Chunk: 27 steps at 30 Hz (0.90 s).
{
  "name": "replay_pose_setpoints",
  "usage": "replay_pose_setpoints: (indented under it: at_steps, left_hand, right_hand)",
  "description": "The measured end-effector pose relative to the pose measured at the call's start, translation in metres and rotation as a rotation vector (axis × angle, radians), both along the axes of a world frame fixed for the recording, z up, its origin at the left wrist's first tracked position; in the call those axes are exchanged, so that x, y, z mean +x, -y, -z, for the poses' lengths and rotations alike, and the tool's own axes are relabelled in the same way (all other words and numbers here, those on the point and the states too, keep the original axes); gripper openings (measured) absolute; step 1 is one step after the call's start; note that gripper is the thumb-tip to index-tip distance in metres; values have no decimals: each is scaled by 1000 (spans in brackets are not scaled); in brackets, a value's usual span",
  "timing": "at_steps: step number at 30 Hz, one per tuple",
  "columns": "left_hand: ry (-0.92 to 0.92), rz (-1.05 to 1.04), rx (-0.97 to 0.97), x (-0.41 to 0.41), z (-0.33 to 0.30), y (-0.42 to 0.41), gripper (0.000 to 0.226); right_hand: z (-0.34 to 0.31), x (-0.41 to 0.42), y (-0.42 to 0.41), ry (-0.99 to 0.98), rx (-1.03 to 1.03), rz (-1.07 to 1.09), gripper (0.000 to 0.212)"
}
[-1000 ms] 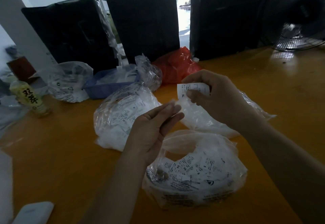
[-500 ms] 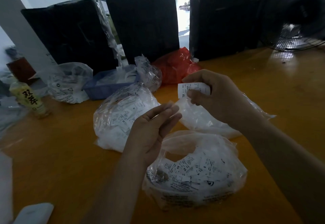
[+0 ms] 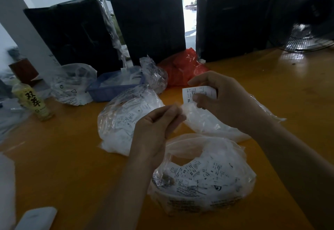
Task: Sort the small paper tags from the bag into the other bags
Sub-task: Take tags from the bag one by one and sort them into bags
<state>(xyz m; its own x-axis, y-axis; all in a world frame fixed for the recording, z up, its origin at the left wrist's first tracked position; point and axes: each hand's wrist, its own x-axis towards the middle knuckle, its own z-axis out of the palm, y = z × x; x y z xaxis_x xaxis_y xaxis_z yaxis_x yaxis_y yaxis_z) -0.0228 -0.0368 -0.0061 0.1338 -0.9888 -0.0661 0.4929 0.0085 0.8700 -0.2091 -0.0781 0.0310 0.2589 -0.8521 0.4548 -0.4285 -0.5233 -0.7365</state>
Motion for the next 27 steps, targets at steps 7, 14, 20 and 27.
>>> replay_pose_setpoints:
  at_steps: [7,14,20,27]
  left_hand:
    - [-67,70,1,3,-3,-1,38]
    - [-86,89,8,2,-3,-1,34]
    - [-21,46,9,3,-1,0,34]
    - [-11,44,13,3,-1,0,31]
  right_hand:
    - [-4,1,-5,-12,-21,-50,27]
    - [-1,1,-3,-90,-71,-18,25]
    - [0,1,-2,-116,-57,-53,23]
    - [2,3,-2,-92,-37,-51,24]
